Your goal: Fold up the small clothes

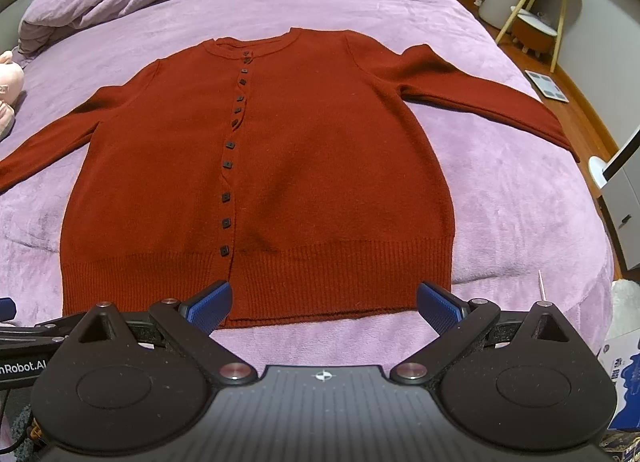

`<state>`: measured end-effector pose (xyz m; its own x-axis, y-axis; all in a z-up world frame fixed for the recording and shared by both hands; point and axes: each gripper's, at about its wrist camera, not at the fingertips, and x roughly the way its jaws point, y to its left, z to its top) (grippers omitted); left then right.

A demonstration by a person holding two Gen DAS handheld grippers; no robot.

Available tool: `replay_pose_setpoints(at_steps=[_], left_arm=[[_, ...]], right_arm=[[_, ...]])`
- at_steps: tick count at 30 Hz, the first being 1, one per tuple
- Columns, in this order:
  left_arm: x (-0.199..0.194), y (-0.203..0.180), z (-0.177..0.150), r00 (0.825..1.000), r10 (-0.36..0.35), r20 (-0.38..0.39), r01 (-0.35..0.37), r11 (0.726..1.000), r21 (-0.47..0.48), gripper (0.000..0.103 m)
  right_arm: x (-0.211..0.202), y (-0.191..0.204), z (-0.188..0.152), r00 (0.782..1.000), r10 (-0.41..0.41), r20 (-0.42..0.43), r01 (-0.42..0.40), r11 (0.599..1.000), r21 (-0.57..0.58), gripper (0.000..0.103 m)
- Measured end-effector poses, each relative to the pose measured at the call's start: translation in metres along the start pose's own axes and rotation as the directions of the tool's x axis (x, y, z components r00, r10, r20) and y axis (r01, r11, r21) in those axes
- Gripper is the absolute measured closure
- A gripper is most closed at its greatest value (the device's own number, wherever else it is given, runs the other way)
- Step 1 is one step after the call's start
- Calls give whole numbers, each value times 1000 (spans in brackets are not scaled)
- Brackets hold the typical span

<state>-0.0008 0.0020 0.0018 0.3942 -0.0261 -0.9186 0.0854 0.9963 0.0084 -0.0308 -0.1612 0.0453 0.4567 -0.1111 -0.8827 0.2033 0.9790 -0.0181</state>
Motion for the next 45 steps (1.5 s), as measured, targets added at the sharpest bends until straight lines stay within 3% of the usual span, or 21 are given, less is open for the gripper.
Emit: replay_pose_setpoints(at_steps=[45], left_arm=[[1,-4,0,1000,-2,-10,2,1000,11,0]], right_arm=[[2,-4,1,1000,4,-16,-3,1000,13,4]])
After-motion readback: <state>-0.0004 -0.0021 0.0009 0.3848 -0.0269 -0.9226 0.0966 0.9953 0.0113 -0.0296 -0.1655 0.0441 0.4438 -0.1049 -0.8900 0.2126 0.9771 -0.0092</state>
